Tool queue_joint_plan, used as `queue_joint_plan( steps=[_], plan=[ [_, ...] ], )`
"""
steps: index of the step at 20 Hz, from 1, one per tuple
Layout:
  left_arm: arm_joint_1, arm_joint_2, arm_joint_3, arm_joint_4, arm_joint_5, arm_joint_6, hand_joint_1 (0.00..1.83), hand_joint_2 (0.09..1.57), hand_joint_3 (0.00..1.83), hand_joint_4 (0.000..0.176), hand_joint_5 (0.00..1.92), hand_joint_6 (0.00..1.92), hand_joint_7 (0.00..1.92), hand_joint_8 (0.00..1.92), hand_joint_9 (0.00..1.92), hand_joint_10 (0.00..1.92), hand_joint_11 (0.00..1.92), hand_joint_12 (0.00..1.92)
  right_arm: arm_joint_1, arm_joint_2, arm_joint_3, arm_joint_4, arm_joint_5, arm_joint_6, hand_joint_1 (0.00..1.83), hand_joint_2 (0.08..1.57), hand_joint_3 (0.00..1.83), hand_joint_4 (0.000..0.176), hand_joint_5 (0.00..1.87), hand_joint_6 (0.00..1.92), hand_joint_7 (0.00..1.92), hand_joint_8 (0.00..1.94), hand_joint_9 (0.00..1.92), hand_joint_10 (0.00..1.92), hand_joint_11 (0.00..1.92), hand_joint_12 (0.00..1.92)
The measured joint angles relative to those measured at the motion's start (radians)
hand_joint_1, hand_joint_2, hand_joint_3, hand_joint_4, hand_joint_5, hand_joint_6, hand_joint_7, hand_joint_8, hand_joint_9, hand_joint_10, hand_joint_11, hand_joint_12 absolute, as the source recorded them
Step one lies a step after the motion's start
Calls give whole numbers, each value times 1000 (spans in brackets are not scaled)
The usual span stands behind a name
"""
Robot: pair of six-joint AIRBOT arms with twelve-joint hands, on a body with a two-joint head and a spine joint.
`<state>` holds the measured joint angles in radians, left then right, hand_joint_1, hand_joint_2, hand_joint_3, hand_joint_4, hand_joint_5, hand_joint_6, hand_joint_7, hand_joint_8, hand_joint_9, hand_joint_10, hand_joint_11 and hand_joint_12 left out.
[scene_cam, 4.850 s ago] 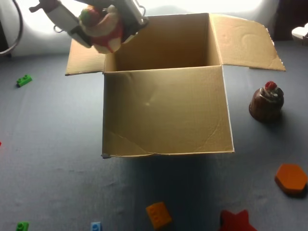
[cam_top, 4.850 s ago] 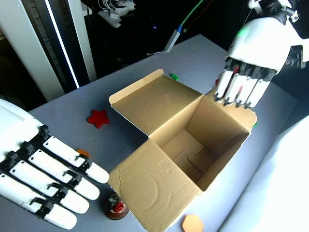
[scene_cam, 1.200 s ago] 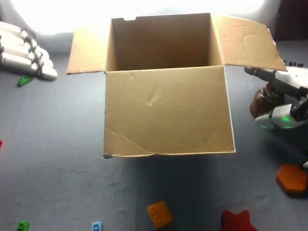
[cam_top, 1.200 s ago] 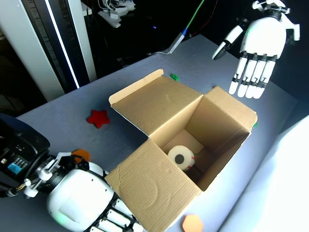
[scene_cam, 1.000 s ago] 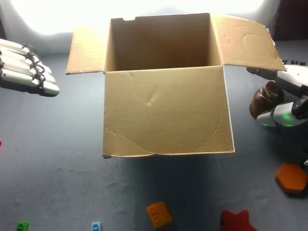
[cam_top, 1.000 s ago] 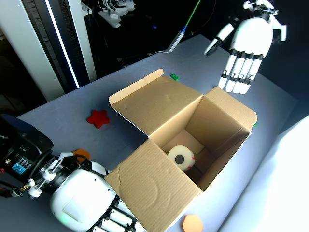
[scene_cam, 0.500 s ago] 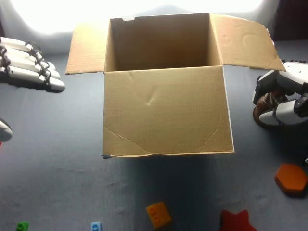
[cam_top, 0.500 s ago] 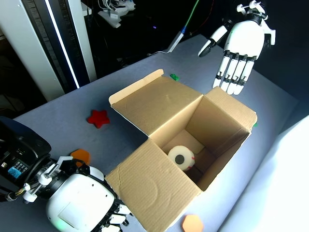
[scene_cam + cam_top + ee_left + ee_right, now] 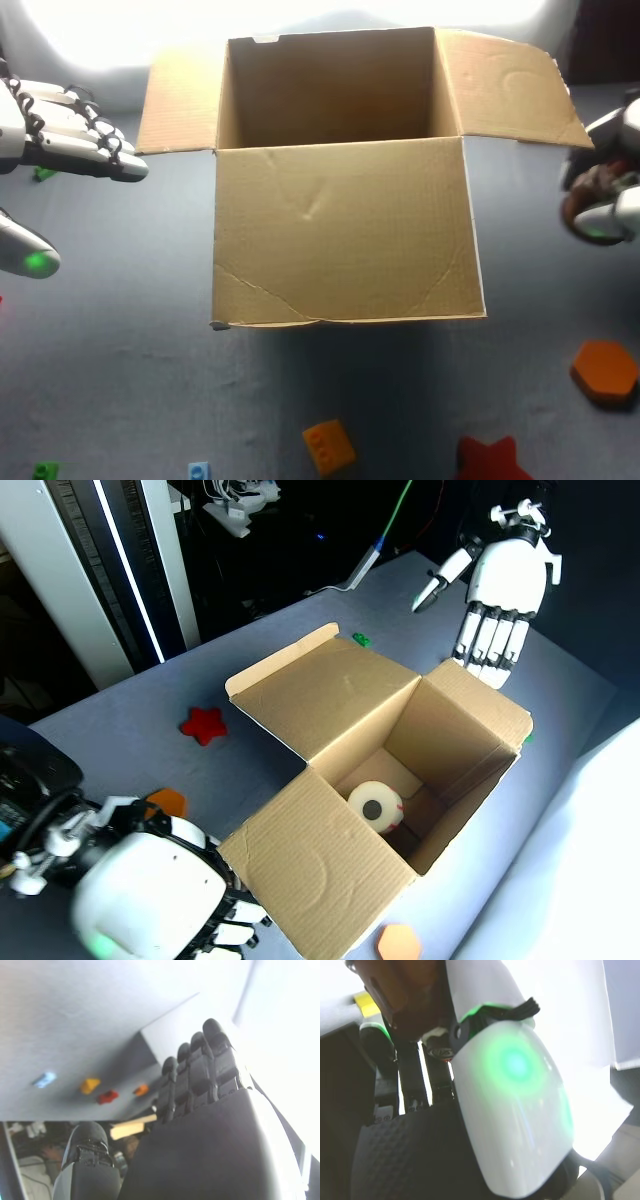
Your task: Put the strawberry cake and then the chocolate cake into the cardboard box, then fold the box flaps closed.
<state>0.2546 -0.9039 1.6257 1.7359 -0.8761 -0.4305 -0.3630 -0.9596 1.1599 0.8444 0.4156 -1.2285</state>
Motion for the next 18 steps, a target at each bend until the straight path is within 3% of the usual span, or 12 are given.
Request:
queue_joint_plan(
  steps=[2, 6, 9, 12, 13, 15, 16, 18],
  plan=[
    [0, -7, 8, -10, 15, 4, 0, 1106, 1, 16, 104, 6, 123, 5, 123, 5, 0, 529, 20, 31, -3, -1, 25, -6, 1221, 1170, 0, 0, 908, 939, 878, 1362, 505, 1539, 217, 1921],
    [0, -7, 7, -45, 29, 12, 0, 1123, 6, 22, 97, 1, 116, 1, 108, 0, 0, 507, 66, 92, -17, -3, 52, -25, 1194, 1183, 1, 0, 876, 1046, 848, 1346, 487, 1489, 222, 1921],
    [0, -7, 4, -47, 56, 20, 0, 1119, 2, 16, 109, 5, 132, 4, 121, 4, 0, 521, 99, 110, -16, -117, 137, -23, 1221, 1161, 0, 0, 909, 951, 908, 1303, 543, 1503, 240, 1921],
    [0, -21, 4, -70, 73, 37, 0, 1120, 1, 20, 105, 2, 145, 3, 134, 5, 0, 612, 128, 108, -24, -349, 224, 99, 1195, 1182, 3, 0, 863, 1063, 860, 1336, 507, 1483, 196, 1921],
    [3, -27, 4, -69, 72, 46, 0, 1121, 1, 29, 94, 2, 137, 2, 131, 2, 0, 593, 142, 103, -26, -407, 229, 165, 1198, 1180, 0, 0, 889, 1022, 852, 1348, 503, 1456, 182, 1921],
    [11, -36, 4, -64, 67, 68, 0, 1126, 1, 19, 117, 8, 136, 1, 130, 0, 0, 572, 192, 90, -25, -477, 218, 275, 1194, 1186, 4, 0, 891, 1020, 822, 1396, 477, 1537, 190, 1921],
    [11, -40, 4, -62, 65, 69, 0, 1121, 0, 25, 111, 4, 132, 0, 118, 1, 0, 551, 219, 80, -19, -532, 213, 325, 1199, 1187, 1, 0, 897, 1001, 818, 1412, 467, 1570, 199, 1921],
    [11, -42, 4, -65, 68, 70, 0, 1126, 2, 26, 102, 0, 114, 0, 102, 0, 0, 545, 263, 48, -13, -620, 201, 364, 1210, 1182, 0, 0, 883, 987, 857, 1384, 479, 1560, 184, 1921]
  ],
)
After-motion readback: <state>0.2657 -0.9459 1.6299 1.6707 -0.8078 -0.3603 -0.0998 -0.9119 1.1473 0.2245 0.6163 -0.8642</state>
